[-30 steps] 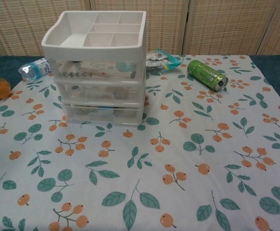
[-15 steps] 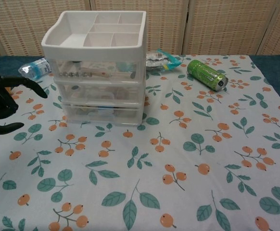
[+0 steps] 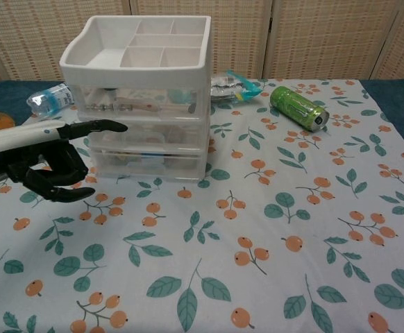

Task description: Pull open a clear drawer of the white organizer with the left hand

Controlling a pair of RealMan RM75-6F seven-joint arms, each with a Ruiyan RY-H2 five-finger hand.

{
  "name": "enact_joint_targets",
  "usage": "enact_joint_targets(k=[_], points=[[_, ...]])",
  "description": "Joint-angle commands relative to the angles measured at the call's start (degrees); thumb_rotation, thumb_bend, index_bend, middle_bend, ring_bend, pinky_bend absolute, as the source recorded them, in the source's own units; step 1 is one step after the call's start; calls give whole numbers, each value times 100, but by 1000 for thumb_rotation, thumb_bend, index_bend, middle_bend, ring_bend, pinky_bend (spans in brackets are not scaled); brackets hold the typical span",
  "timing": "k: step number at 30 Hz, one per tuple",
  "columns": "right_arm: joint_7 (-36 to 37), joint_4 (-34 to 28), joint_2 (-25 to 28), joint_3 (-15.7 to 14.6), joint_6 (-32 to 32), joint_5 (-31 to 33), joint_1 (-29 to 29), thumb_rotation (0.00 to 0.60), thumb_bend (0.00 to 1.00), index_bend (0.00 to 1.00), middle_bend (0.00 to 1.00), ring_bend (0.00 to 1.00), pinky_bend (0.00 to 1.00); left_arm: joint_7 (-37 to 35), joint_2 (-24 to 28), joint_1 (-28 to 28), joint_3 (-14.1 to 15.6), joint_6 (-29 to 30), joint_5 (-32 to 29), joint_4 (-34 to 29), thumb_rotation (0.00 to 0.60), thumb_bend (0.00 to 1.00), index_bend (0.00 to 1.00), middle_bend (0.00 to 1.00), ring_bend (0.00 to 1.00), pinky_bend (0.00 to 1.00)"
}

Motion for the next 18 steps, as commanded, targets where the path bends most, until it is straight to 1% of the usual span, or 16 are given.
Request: enact_joint_targets(k=[1,7,14,18], points=[[18,24,-28,-22,15,-27,-11,600,238,218,188,213,215,-236,-127,-158,-37,-145,-93,-54,600,339,0,904,986,1000],[73,92,-83,-74,21,-26,-46,600,243,218,187,213,215,-480,-310,-342,-132,-338,-309,-77,600,357,0,904,987,1000],[144,167,-106,-95,38,-21,-75,600,243,218,187,213,215,-326,-467,-435,-346,-486,-788,-41,600,357,0,904,992,1000],[182,202,-120,-101,26,5,-85,600,243,219,188,213,215,-166,-530,-391,-400,-492,-1043,-97,600,358,0,904,995,1000]])
